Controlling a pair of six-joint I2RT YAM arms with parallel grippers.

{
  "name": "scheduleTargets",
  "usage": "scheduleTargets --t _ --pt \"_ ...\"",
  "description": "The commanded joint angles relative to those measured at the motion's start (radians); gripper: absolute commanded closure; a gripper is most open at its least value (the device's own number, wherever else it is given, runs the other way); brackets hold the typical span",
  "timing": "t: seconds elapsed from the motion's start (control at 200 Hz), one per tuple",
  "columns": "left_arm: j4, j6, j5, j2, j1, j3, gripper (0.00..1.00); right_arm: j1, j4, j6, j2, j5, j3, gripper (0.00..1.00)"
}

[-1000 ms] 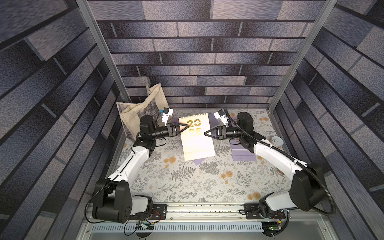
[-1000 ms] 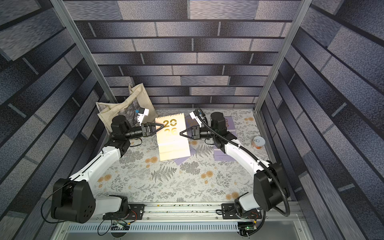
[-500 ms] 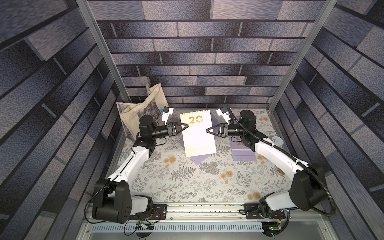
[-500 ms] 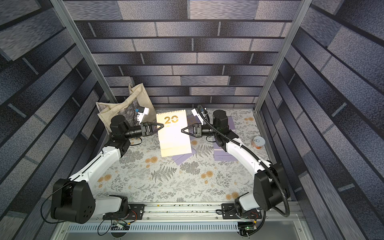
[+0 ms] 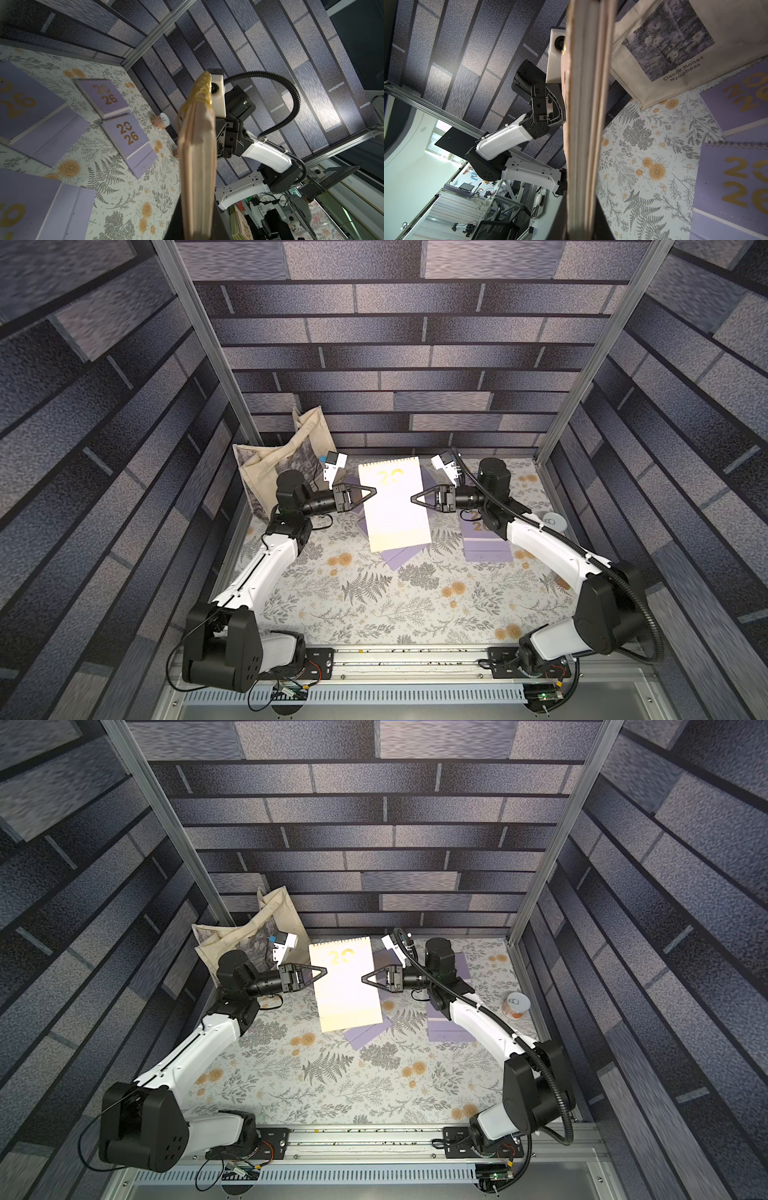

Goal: Stack the calendars
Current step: Pick up the calendar at the center of the board.

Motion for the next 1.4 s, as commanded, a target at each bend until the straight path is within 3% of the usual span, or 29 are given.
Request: scheduleTargets --t 0.0,0.055,0.16,0.19,0.25,0.511,0.832,1.162,1.282,1.398 --pt "0.015 0.027 0.041 -0.025 -0.009 0.039 1.00 -0.012 -0.001 -0.031 0.006 0.038 0.025 0.65" --pt "0.008 0.031 0.059 -0.025 -0.006 0.050 1.00 -0.018 -0.003 -0.034 0.008 0.040 0.023 0.52" --pt "-0.084 0.099 0.095 -0.032 -0.005 0.080 1.00 -0.036 -0.008 -0.035 0.008 0.028 0.029 0.39" --pt "-0.120 0.128 0.106 -0.035 -0.003 0.089 1.00 -0.042 -0.009 -0.038 0.006 0.018 0.029 0.31" --pt "-0.183 0.176 0.129 -0.044 -0.001 0.105 1.00 -0.054 -0.015 -0.051 -0.004 0.001 0.032 0.28" --pt "-0.413 0.343 0.196 -0.050 0.012 0.158 1.00 -0.100 -0.009 -0.108 -0.046 -0.089 0.042 0.28" --pt "-0.356 0.314 0.182 -0.013 -0.003 0.160 1.00 -0.085 0.037 -0.067 -0.066 -0.097 0.003 0.28" --pt "-0.266 0.265 0.158 0.014 -0.031 0.161 1.00 0.006 0.047 -0.089 -0.035 -0.095 -0.016 0.32" --pt "-0.261 0.264 0.150 0.008 -0.033 0.156 1.00 0.015 0.052 -0.091 -0.032 -0.095 -0.018 0.37" --pt "-0.254 0.262 0.147 0.004 -0.034 0.152 1.00 0.032 0.055 -0.089 -0.025 -0.099 -0.020 0.51"
